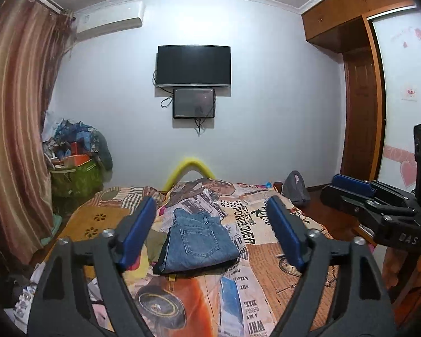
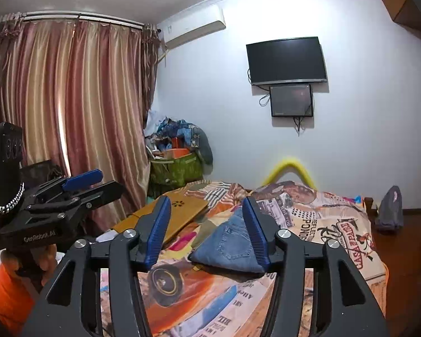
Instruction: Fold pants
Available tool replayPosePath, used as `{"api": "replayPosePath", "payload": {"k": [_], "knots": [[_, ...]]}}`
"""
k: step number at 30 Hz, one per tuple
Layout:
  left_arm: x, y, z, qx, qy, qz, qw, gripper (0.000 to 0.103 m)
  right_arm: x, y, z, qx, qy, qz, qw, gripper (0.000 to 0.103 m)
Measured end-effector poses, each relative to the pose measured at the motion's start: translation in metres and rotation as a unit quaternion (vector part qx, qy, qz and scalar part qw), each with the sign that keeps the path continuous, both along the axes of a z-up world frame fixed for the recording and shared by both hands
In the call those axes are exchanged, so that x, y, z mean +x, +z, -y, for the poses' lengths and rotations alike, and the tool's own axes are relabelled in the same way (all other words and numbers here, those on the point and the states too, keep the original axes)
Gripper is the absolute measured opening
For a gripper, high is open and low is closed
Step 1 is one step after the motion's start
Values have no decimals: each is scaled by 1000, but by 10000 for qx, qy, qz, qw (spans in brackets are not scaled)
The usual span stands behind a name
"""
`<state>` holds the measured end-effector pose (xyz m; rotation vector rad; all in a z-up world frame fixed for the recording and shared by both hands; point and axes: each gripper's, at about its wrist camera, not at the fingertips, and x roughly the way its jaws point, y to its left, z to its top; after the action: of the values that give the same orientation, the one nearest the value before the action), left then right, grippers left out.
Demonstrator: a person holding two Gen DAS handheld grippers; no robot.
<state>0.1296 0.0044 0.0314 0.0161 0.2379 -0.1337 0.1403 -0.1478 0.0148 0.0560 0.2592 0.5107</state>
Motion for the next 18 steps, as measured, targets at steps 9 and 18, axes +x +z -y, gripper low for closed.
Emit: {"api": "replayPosePath", "payload": {"k": [9, 18], "knots": [[-22, -11, 2, -97, 101, 118, 9998, 97, -18, -3, 7, 91, -379, 171, 9991, 90], [-22, -20, 6, -11, 155, 153, 9998, 100, -28, -8, 9, 119, -687, 216, 9973, 103]]}}
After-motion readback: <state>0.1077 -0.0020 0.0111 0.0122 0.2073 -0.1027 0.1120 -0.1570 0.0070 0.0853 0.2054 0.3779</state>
